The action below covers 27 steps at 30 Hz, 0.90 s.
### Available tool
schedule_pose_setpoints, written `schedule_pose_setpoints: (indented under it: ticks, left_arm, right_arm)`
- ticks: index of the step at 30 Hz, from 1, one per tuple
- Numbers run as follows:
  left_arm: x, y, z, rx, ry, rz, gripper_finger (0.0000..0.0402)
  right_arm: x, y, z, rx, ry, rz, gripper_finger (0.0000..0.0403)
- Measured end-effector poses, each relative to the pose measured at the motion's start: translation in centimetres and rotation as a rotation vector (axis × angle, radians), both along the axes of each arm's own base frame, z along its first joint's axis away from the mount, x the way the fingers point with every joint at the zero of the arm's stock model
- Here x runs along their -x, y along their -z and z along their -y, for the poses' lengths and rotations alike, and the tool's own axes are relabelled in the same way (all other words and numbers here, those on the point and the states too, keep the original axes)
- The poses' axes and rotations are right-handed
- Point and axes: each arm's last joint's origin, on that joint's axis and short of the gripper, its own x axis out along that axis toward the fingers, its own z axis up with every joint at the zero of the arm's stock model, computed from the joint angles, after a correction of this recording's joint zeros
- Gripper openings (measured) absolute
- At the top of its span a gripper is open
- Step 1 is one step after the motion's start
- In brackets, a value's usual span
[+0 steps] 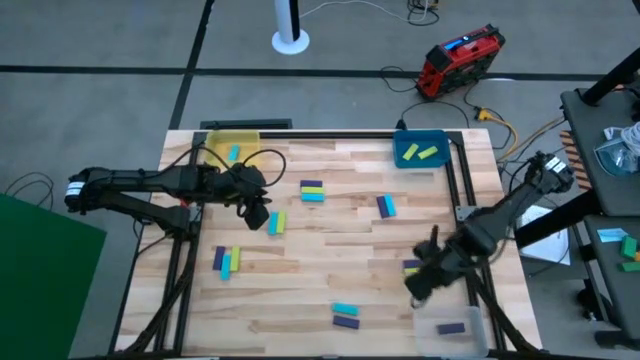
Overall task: Sort blocks
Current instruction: Put the green block into the blue bin
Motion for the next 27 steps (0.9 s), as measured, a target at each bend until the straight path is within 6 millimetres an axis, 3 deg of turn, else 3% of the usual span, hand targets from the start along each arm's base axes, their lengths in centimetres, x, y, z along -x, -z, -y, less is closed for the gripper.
schedule_pose_setpoints:
  ticks: [10,17,22,27]
  left_arm:
    - [0.1,0.1,0.1,0.073,-0.048,0.001,0.0097]
    - [0.5,0.4,0.3,0.189,-0.095,-0.028,0.0097]
    - [1.1,0.9,0.5,0.291,-0.159,-0.09,0.0097]
    - [2.1,1.3,0.9,0.473,-0.26,-0.19,0.0097]
  right_arm:
    - [-4.0,1.4,9.1,0.203,-0.042,0.122,0.0398]
    - [-5.7,2.3,15.6,0.286,-0.01,0.179,0.0398]
    - [-6.7,2.6,18.5,0.331,0.029,0.256,0.0398]
    - [-7.3,3.0,19.9,0.357,0.039,0.291,0.0398]
